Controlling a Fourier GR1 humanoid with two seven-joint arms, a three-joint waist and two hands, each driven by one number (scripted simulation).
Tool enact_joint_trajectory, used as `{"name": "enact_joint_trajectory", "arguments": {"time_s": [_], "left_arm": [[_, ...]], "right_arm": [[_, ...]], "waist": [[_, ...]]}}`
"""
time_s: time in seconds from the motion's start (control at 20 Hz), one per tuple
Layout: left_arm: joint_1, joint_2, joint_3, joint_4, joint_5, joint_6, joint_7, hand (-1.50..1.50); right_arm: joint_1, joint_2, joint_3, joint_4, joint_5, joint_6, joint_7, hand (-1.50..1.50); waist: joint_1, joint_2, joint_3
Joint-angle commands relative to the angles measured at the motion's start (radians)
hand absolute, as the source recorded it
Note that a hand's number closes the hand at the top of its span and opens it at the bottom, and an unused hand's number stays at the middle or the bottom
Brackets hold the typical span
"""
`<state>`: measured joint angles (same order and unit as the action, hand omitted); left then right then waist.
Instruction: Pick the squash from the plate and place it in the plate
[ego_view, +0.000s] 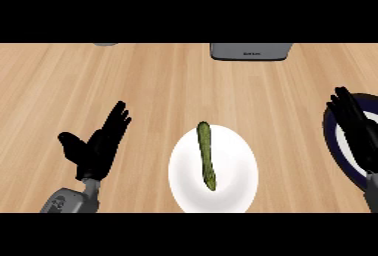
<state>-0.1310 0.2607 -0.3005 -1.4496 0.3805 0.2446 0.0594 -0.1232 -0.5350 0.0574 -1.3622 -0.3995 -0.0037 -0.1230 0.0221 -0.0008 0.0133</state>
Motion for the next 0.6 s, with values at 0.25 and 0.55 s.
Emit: {"name": "enact_joint_trajectory", "arguments": {"time_s": [0.25,0.55], "left_arm": [[-0.102,0.161,0.053,0.021,-0.100,-0.005,0.036,0.00],[-0.095,0.159,0.068,0.045,-0.085,-0.015,0.060,0.00]], "right_arm": [[-0.259,0.157,0.236,-0.019,-0.025,0.331,-0.104,1.50],[-0.221,0.271,0.190,0.255,0.194,0.129,-0.529,-1.50]], "waist": [[0.093,0.022,-0.006],[0.033,0.022,-0.008]]}}
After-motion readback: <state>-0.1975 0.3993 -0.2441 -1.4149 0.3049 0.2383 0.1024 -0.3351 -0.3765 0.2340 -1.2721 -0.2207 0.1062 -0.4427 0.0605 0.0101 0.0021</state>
